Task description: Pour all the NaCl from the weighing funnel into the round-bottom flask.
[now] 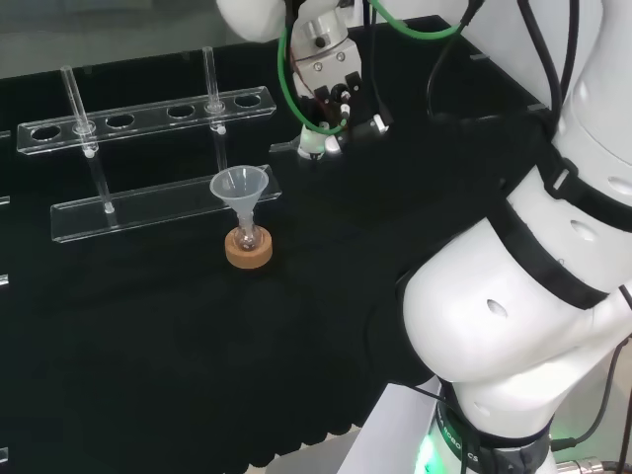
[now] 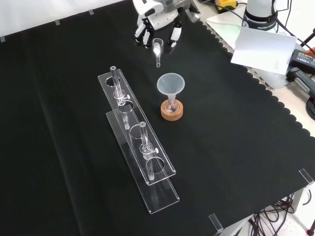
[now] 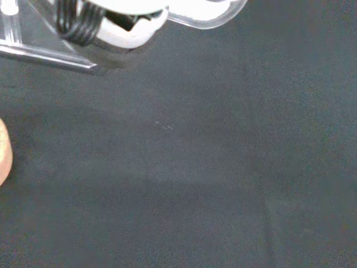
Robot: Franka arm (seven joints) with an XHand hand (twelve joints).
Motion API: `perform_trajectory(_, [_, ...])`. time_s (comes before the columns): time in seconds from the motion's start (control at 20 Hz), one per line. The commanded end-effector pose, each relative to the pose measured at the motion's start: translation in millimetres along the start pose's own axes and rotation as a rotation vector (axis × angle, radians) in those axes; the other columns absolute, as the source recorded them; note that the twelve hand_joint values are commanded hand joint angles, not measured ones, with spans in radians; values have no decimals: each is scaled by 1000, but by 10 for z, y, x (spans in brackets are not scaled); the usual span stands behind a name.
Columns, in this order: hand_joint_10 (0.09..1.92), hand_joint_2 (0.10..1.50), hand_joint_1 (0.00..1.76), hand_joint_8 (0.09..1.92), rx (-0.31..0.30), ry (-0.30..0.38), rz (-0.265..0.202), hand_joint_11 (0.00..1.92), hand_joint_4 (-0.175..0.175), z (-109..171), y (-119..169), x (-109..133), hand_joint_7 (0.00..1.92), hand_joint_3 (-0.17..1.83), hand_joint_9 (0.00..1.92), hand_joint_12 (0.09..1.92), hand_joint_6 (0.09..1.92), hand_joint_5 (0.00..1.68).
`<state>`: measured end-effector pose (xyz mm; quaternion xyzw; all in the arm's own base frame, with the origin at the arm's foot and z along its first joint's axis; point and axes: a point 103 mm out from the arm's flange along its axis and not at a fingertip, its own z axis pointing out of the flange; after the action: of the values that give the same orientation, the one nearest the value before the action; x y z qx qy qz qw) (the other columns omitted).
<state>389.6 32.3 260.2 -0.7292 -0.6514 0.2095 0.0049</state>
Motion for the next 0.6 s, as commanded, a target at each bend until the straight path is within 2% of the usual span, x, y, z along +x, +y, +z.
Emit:
perform_trajectory(0.05, [274, 742, 1125, 681, 7, -9, -9, 1028, 175, -3, -109, 114, 652, 459, 1091, 927, 490, 1329])
perform_trajectory(0.6, [269, 743, 1125, 679, 16, -47, -31, 1029, 175, -38, -164, 236, 649, 458, 1093, 926, 492, 1328])
